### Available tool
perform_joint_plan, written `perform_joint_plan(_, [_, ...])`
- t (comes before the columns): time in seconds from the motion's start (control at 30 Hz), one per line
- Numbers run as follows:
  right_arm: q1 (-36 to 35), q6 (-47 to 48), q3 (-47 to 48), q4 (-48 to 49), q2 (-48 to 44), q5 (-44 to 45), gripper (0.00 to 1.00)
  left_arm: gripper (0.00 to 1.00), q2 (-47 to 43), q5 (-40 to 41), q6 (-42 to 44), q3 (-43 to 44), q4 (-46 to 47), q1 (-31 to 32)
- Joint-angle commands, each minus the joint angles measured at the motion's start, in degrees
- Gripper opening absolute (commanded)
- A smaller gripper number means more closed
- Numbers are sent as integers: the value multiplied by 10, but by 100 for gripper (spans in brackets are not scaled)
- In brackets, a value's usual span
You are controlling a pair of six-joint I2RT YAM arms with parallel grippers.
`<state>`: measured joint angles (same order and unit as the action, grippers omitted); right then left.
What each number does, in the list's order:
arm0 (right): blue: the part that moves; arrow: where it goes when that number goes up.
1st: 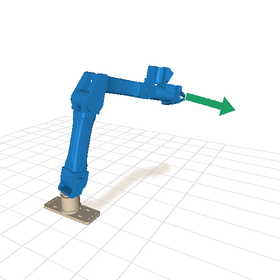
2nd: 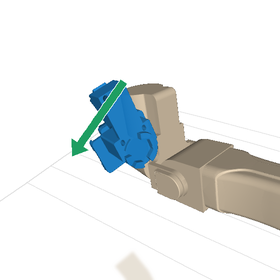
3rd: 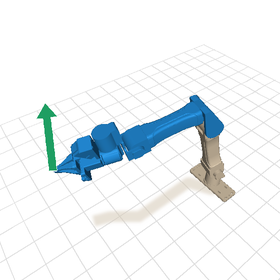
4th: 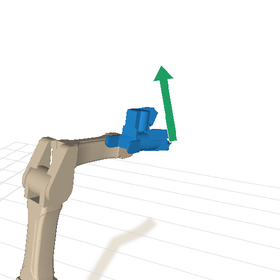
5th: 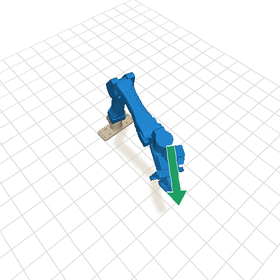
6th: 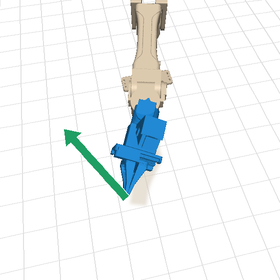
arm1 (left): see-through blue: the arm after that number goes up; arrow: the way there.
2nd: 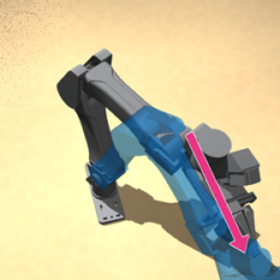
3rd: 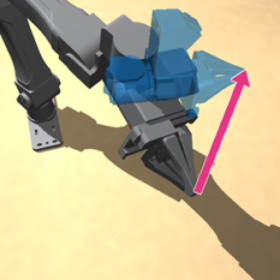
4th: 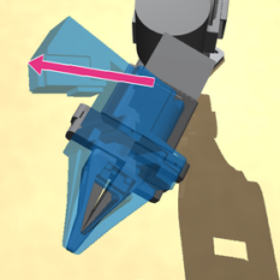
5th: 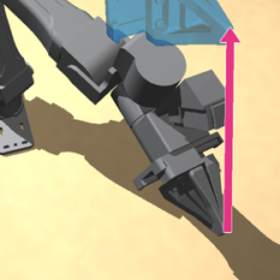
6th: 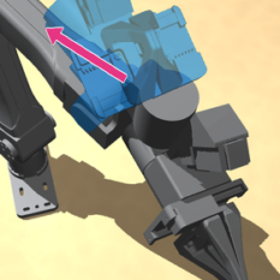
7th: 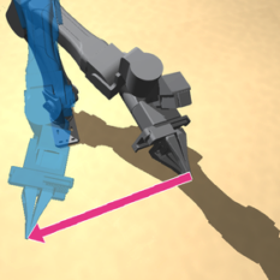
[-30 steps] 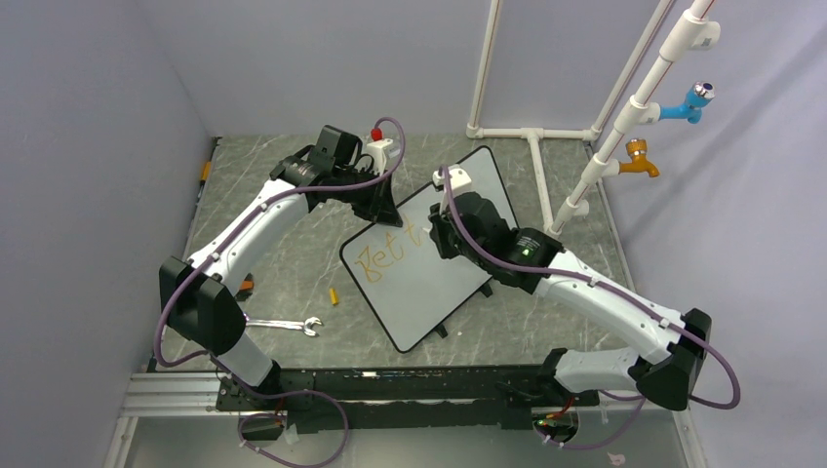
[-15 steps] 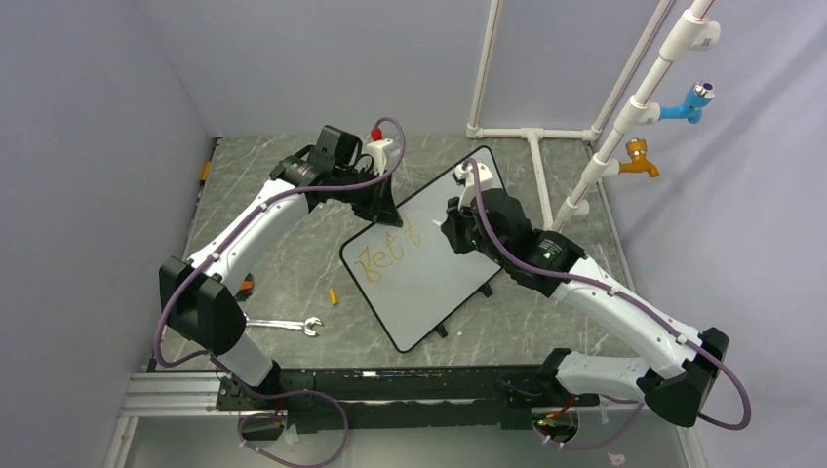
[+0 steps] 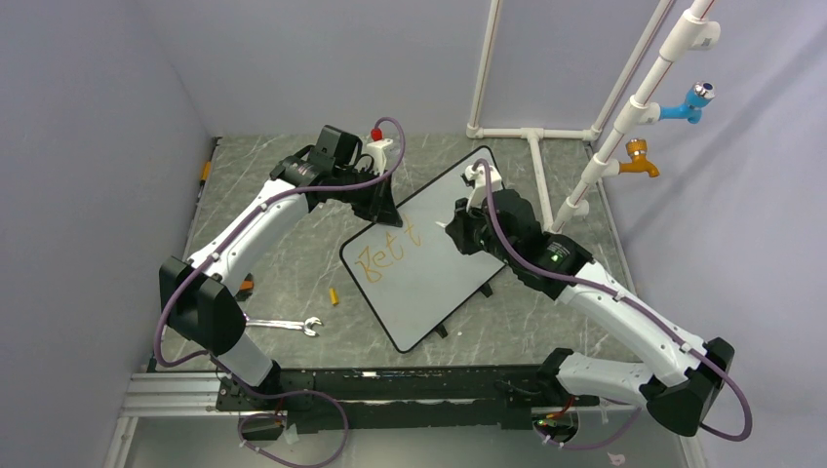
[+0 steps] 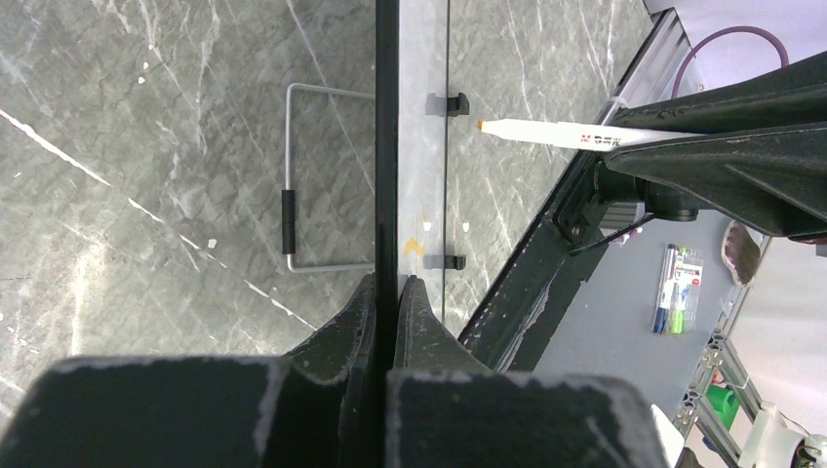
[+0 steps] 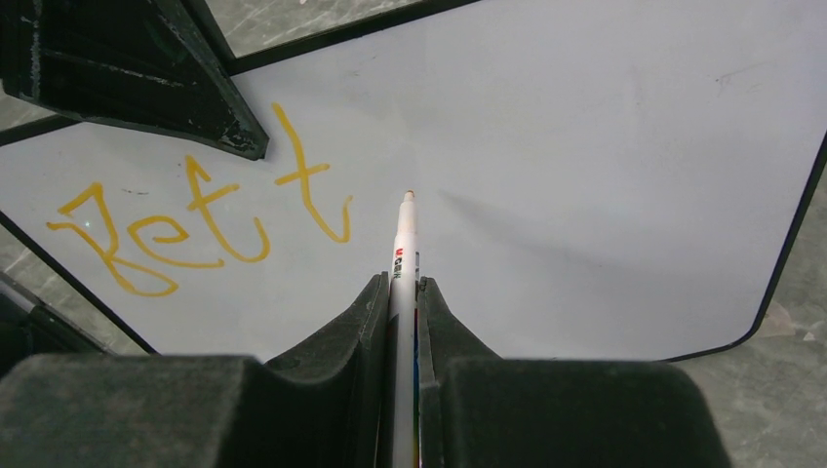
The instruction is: Write a sentence on the whiteboard
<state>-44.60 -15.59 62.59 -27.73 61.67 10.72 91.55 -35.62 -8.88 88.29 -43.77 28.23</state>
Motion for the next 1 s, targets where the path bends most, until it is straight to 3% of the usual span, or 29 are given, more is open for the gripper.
perform_joint_plan(0.0, [7,2,-5,27,-23,-20,0,0,-17,115,70,6,3,-5])
perform_joint_plan(0.97, [26,-7,-36,47,-54,-81,0,0,-22,116,70,7,2,-5])
